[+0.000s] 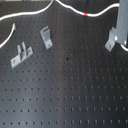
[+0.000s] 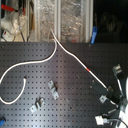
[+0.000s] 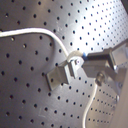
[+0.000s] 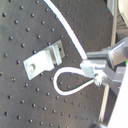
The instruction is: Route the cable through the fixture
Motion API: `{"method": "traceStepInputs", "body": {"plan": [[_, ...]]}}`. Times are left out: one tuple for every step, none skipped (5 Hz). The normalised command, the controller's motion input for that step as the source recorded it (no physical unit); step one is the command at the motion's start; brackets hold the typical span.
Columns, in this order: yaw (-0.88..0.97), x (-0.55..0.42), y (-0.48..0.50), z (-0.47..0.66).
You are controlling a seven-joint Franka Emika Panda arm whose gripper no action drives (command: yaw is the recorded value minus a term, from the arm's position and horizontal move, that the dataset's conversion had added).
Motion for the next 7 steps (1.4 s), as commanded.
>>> {"method": "traceStepInputs", "body": {"plan": [[-0.02,0.0,0.0,0.0],[0.0,0.0,0.0,0.03],[0.0,0.0,0.0,0.01],[-0.01,0.0,0.0,0.0],[0.0,-0.035,0.027,0.01],[0.0,-0.052,0.09,0.0],[0.0,-0.004,-0.008,0.01]]}}
